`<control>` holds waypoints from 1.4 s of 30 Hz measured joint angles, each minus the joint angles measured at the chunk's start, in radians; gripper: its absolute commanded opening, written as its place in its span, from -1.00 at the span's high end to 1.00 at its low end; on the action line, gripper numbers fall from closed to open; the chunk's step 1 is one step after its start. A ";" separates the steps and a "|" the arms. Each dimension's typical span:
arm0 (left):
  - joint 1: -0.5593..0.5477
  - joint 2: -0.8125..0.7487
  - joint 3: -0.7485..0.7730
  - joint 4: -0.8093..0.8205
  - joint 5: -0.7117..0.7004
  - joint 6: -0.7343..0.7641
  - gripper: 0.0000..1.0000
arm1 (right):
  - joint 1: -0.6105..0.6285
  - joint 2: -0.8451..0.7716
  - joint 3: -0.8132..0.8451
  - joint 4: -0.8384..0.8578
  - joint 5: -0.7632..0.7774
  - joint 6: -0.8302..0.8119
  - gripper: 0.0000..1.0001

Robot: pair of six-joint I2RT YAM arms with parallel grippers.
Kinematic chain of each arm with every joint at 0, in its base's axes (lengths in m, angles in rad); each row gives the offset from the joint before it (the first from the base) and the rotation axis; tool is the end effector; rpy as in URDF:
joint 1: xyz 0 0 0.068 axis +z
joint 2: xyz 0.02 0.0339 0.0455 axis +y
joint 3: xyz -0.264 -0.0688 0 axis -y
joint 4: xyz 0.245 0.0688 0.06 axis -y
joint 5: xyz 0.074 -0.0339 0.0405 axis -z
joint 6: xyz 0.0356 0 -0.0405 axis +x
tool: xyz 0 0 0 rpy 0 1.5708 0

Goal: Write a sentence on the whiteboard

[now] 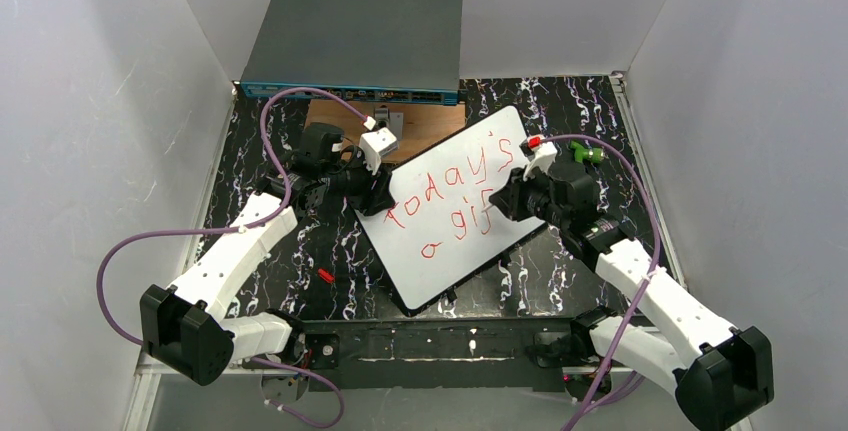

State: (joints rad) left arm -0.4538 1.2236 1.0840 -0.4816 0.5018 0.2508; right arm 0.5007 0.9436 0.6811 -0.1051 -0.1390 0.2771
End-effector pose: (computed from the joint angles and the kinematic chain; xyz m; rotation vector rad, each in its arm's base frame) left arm 0.2322 -0.1323 0.3258 1.0130 1.9302 -0.6636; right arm 0.1899 0.1096 0.2824 -0.3163 1.9654 0.6456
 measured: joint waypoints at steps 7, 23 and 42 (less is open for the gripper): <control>0.000 0.003 0.000 0.003 0.001 0.000 1.00 | 0.000 0.025 0.000 0.023 -0.014 0.002 0.97; 0.000 0.005 0.000 0.003 0.001 0.000 1.00 | 0.004 0.059 0.013 0.033 0.018 -0.005 0.97; 0.000 0.005 0.000 0.003 0.000 -0.002 1.00 | 0.005 0.063 0.032 0.018 0.100 -0.039 0.97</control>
State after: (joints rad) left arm -0.4538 1.2289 1.0840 -0.4789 0.5014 0.2493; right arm 0.5053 1.0061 0.7128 -0.0875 -0.0391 0.2379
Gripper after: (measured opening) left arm 0.435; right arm 0.195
